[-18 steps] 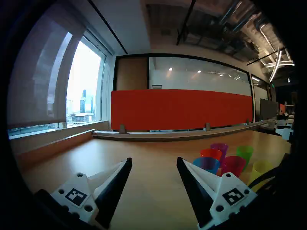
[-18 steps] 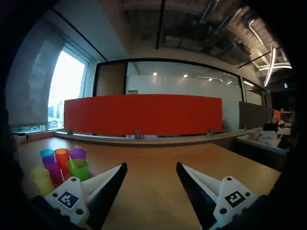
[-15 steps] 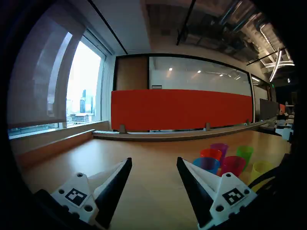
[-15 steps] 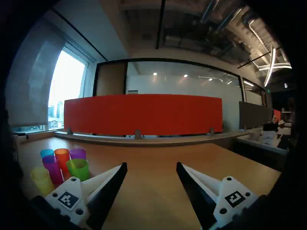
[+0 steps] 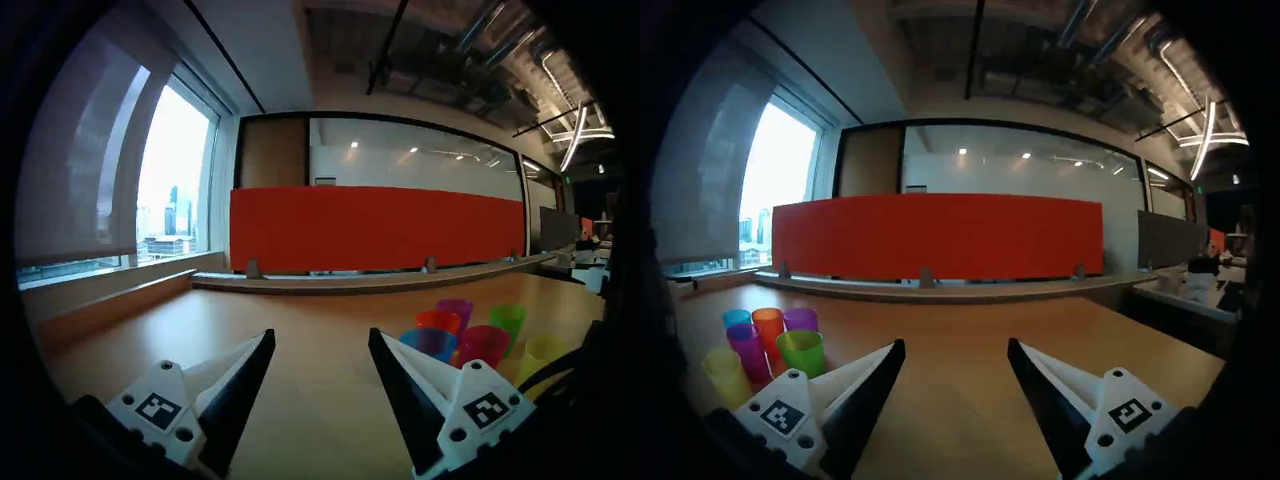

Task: Pour water

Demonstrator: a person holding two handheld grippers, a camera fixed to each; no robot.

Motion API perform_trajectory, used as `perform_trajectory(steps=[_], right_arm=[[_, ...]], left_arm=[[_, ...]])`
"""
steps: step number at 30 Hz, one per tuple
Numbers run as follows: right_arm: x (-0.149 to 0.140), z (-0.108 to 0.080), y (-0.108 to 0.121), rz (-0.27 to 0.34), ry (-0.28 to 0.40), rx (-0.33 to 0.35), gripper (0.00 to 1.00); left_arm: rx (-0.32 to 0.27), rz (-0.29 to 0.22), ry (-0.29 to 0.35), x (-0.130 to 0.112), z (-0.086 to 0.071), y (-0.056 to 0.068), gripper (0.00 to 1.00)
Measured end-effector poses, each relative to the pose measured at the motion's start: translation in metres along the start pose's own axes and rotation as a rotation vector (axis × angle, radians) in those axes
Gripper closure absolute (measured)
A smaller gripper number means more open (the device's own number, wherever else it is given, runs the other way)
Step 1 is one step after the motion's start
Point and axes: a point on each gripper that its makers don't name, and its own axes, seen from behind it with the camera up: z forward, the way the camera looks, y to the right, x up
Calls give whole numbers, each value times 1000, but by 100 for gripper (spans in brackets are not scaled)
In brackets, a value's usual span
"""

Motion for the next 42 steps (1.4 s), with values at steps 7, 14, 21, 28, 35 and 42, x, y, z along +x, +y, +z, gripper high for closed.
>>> perform_trajectory(steps=[7,14,21,28,35,42], right_arm=[[22,0,-5,-15,16,20,1],[46,0,-4,-21,15,24,1],[70,-2,-4,-31,11,34,0],[102,2,-4,-27,10,45,1],[136,9,-6,-26,13,59,0],[160,15,-8,-10,20,71,0]], left_arm=[[8,-2,-9,11,2,-2,14],[-18,-12,10,43,6,3,14],[-36,-11,17,76,10,8,14],[-63,12,23,111,13,15,14],[-80,17,-6,131,21,21,14],[-98,2,-33,144,28,24,14]])
